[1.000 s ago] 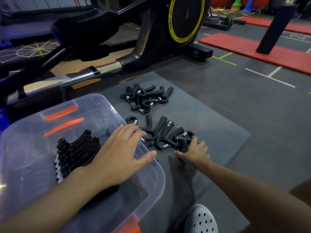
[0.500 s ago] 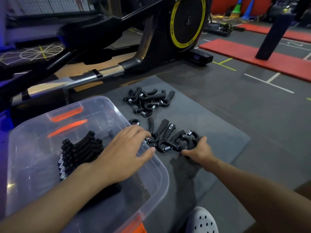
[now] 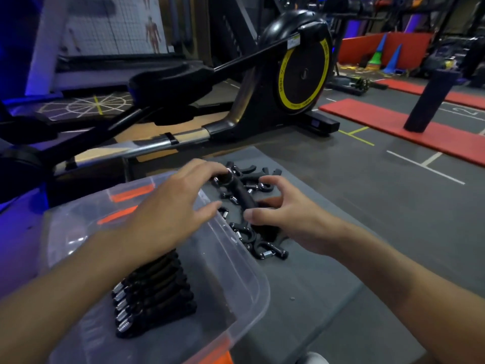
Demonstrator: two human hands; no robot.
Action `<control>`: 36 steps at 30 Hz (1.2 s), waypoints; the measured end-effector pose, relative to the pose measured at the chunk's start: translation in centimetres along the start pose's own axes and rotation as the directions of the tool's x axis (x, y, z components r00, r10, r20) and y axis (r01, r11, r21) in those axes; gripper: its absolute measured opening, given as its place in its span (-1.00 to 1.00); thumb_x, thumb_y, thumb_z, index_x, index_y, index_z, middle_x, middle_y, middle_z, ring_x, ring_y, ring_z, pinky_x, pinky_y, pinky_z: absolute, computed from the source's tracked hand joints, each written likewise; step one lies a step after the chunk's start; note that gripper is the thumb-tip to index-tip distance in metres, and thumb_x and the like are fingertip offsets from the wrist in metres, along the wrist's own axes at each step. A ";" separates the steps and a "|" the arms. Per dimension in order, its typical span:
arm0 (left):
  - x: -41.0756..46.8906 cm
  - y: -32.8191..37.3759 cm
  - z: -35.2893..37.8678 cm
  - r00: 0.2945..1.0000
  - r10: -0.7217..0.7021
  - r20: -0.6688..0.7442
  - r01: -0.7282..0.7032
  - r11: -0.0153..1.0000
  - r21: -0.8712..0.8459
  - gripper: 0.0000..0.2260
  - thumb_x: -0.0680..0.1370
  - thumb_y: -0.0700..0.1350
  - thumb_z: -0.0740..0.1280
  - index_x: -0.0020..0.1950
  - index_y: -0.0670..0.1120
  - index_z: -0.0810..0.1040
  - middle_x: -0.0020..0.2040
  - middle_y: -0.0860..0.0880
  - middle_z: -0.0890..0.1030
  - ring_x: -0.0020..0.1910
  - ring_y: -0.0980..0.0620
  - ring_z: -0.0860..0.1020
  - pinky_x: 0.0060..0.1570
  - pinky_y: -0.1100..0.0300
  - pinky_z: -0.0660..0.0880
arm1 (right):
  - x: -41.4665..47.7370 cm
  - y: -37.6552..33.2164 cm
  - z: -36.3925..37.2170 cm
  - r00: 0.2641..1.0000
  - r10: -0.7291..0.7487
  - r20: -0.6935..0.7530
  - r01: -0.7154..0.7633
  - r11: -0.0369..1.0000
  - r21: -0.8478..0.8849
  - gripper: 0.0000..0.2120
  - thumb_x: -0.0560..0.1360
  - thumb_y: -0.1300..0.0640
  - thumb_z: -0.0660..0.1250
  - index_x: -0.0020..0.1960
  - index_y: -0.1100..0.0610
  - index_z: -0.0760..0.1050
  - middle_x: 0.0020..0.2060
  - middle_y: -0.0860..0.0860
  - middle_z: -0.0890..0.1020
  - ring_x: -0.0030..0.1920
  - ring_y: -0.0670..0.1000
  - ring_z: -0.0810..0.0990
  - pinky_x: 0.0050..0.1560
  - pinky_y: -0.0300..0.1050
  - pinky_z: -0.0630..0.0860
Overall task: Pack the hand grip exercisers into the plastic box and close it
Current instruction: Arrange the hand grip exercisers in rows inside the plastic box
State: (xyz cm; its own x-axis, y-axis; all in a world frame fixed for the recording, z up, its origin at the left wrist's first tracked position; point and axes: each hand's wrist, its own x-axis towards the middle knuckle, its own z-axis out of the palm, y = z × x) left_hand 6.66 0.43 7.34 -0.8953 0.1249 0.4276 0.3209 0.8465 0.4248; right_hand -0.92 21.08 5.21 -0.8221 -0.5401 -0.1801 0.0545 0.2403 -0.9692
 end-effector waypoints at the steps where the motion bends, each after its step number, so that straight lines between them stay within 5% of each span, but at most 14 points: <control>1: -0.4 -0.2 -0.7 1.000 -0.002 -0.012 0.002 1.000 0.005 -0.58 0.50 -0.08 0.42 0.30 0.17 0.41 0.14 0.34 0.41 0.14 0.41 0.39 0.10 0.47 0.31 | -0.1 -0.5 0.7 0.999 0.012 0.046 -0.013 1.000 0.026 -0.15 0.20 -0.02 0.62 0.36 -0.12 0.25 0.13 0.18 0.62 0.01 0.09 0.67 0.01 0.02 0.61; 3: -1.5 -0.8 -1.9 0.999 -0.014 -0.038 0.014 1.000 0.004 -0.61 0.50 -0.13 0.42 0.26 0.16 0.45 0.10 0.32 0.46 0.10 0.43 0.41 0.06 0.49 0.33 | 0.0 -1.3 1.9 0.987 0.032 0.159 -0.045 0.996 0.081 -0.29 0.35 0.13 0.55 0.38 -0.06 0.25 0.07 0.18 0.67 -0.09 0.05 0.68 -0.17 -0.04 0.60; 9: -4.7 -2.4 -4.5 0.997 -0.061 -0.047 0.062 0.998 0.012 -0.75 0.49 -0.19 0.44 0.08 0.10 0.54 -0.04 0.20 0.54 -0.04 0.18 0.55 -0.02 0.25 0.48 | 0.5 -2.0 4.9 0.923 0.059 0.380 -0.071 0.997 0.016 -0.46 0.43 0.10 0.48 0.34 -0.02 0.37 -0.03 0.02 0.68 -0.06 -0.03 0.68 -0.05 -0.07 0.54; 13: -6.9 -4.1 -4.7 0.979 -0.198 -0.049 0.200 0.978 0.050 -0.83 0.46 -0.17 0.47 0.00 0.01 0.59 -0.12 0.14 0.58 -0.12 0.20 0.54 -0.06 0.22 0.49 | 1.1 -2.3 6.3 0.932 -0.114 0.345 0.193 0.959 -0.205 -0.68 0.46 0.07 0.45 0.19 0.02 0.52 0.05 0.03 0.67 0.04 -0.01 0.66 0.15 -0.08 0.54; 21: -9.8 -5.7 -3.6 0.901 -0.431 -0.051 0.433 0.900 0.044 -0.85 0.43 -0.07 0.51 -0.07 0.00 0.59 -0.32 0.12 0.50 -0.30 0.19 0.47 -0.29 0.41 0.33 | 2.4 -0.9 9.3 0.933 -0.257 0.250 0.345 0.835 -0.429 -0.83 0.43 0.24 0.44 -0.06 -0.01 0.59 -0.38 -0.03 0.62 -0.38 -0.05 0.56 -0.26 -0.13 0.55; 26: -11.9 -6.6 -3.1 0.873 -0.486 0.040 0.483 0.873 0.069 -0.86 0.45 0.01 0.48 -0.03 0.10 0.59 -0.25 0.12 0.58 -0.24 0.20 0.53 -0.17 0.24 0.48 | 2.7 0.3 10.5 0.938 -0.183 0.293 0.304 0.841 -0.448 -0.81 0.41 0.31 0.44 -0.16 0.03 0.59 -0.38 -0.12 0.61 -0.36 -0.10 0.57 -0.29 -0.25 0.50; 29: -13.0 -7.2 -3.0 0.877 -0.472 0.092 0.462 0.880 0.111 -0.95 0.47 -0.01 0.42 -0.14 0.10 0.57 -0.24 0.16 0.62 -0.19 0.19 0.57 -0.07 0.06 0.53 | 3.0 1.2 11.0 0.944 -0.123 0.307 0.266 0.835 -0.482 -0.79 0.39 0.33 0.46 -0.19 0.03 0.58 -0.29 -0.01 0.66 -0.30 0.03 0.63 -0.17 -0.06 0.61; 31: -13.6 -7.5 -3.0 0.895 -0.436 0.093 0.418 0.893 0.169 -0.97 0.49 -0.03 0.36 -0.10 0.08 0.59 -0.16 0.18 0.62 -0.10 0.17 0.57 0.08 0.04 0.47 | 3.3 2.0 11.1 0.942 -0.085 0.325 0.255 0.810 -0.528 -0.80 0.37 0.30 0.47 -0.19 0.00 0.59 -0.28 -0.01 0.67 -0.22 0.11 0.66 -0.09 0.00 0.61; 36: -15.2 -8.3 -3.0 0.915 -0.392 0.093 0.350 0.887 0.301 -0.76 0.46 0.06 0.19 -0.01 0.09 0.61 0.03 0.19 0.54 0.12 0.11 0.48 0.22 0.09 0.29 | 3.7 4.0 11.8 0.936 0.025 0.350 0.187 0.809 -0.557 -0.79 0.36 0.32 0.48 -0.17 0.03 0.60 -0.33 -0.05 0.66 -0.30 -0.06 0.61 -0.15 -0.12 0.59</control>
State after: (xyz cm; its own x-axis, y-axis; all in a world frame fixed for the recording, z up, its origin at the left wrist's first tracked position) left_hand 18.52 -10.06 -0.24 -0.9740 -0.1694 0.1507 -0.1210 0.9504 0.2865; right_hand 2.95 10.57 -1.29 -0.5700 -0.7820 -0.2519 -0.4251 0.5431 -0.7241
